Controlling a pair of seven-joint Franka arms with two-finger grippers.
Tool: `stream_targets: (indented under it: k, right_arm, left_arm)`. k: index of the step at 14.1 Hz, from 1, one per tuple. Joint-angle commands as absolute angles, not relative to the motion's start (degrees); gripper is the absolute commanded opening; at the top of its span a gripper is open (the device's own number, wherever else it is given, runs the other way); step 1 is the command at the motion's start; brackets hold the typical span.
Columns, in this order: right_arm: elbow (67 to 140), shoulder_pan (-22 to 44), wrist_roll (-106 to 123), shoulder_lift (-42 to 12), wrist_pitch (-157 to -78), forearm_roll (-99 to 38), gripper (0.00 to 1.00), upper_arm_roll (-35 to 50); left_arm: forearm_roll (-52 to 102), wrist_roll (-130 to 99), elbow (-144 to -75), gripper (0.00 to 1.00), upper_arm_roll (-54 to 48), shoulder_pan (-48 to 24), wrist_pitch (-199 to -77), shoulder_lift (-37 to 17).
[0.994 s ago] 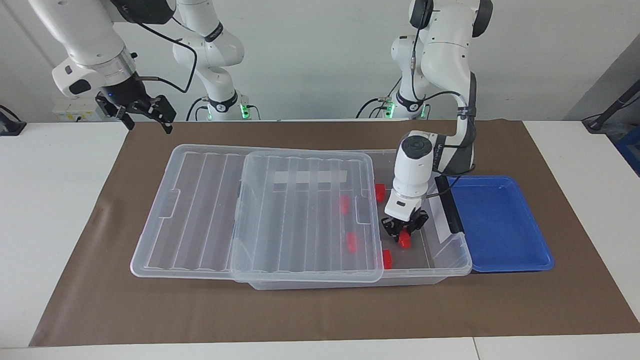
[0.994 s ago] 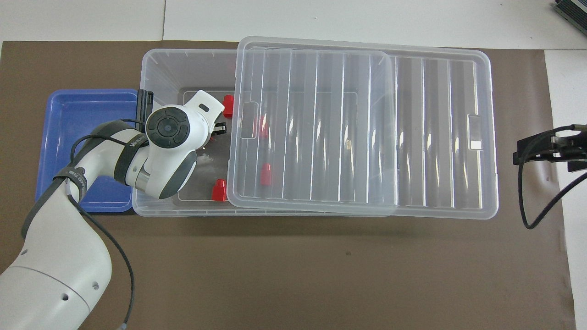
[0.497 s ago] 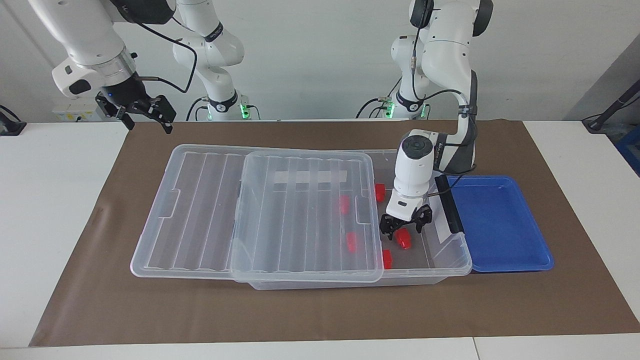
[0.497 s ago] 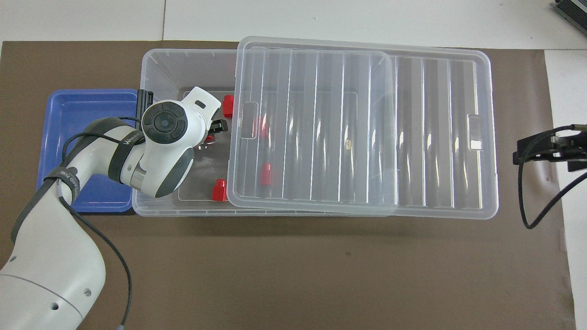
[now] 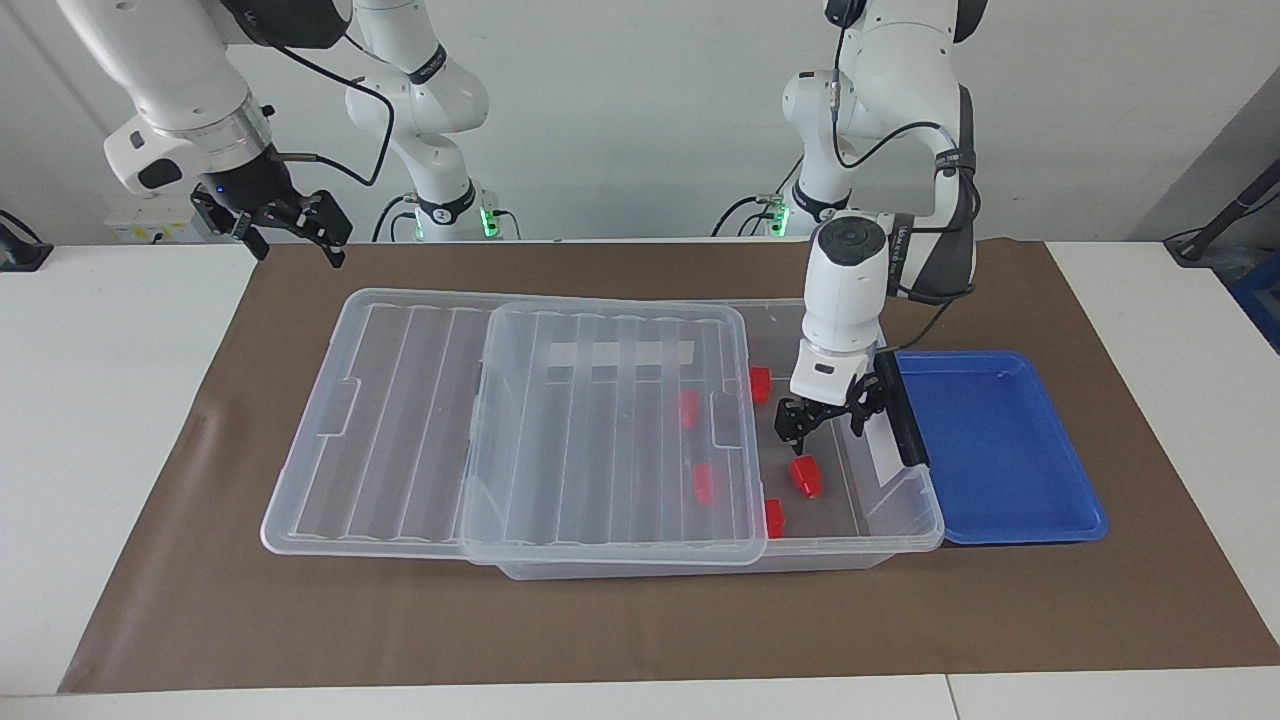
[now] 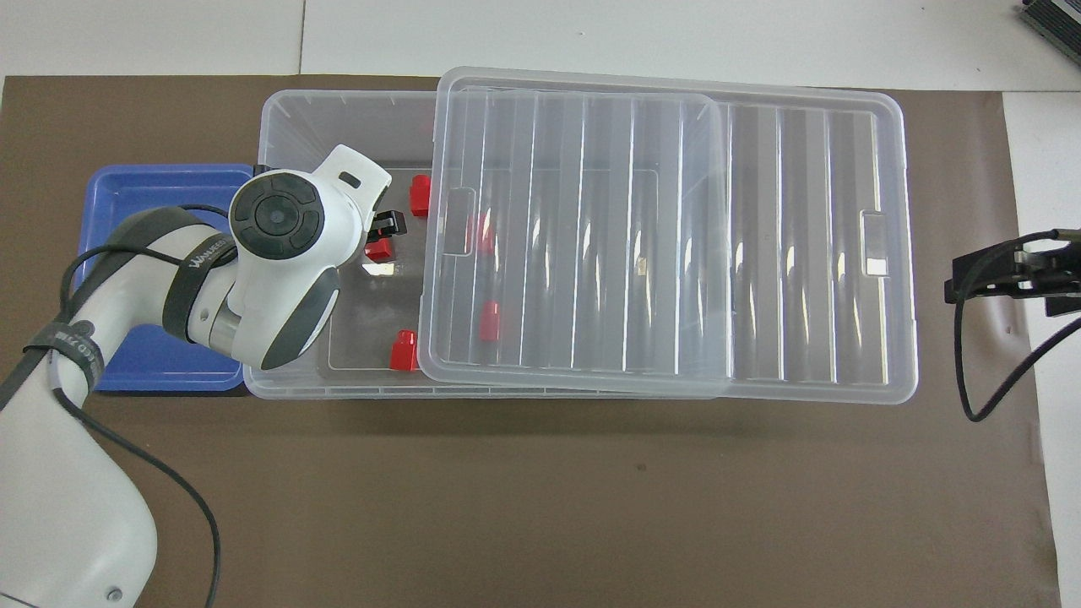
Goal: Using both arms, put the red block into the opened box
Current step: 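Withdraw the left gripper back beside the blue tray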
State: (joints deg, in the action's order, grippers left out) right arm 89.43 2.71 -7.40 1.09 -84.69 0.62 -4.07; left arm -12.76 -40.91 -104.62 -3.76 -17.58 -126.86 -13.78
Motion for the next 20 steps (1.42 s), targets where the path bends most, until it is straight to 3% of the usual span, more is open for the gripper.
stream_targets:
  k: [1,5,9,12,20]
  right_arm:
    - [91.41,2.46,-7.73,2.72,-85.87,0.26,1.00,-3.69]
    - [91.41,2.46,-7.73,2.72,-85.87,0.26,1.00,-3.78]
    - [91.41,2.46,-8.00,2.72,-85.96,0.35,1.00,-3.78]
    - [91.41,2.55,-8.00,2.72,-85.96,0.44,1.00,-3.69]
    - [91.49,2.46,-7.65,2.72,-87.09,0.44,1.00,-3.69]
  left_arm:
    - [-11.07,-40.87,-101.35,1.00,-3.60,-17.67,-117.90,-9.86]
    - [-10.55,-33.27,-95.19,1.00,-2.91,-16.71,-105.22,-5.38]
    - [-4.40,-11.30,-95.45,1.00,-2.90,-3.55,-100.47,0.69]
    - [-4.39,-5.10,-96.06,1.00,-2.90,0.96,-100.02,1.41]
    - [-4.39,-5.80,-96.59,1.00,-2.90,1.41,-100.02,1.76]
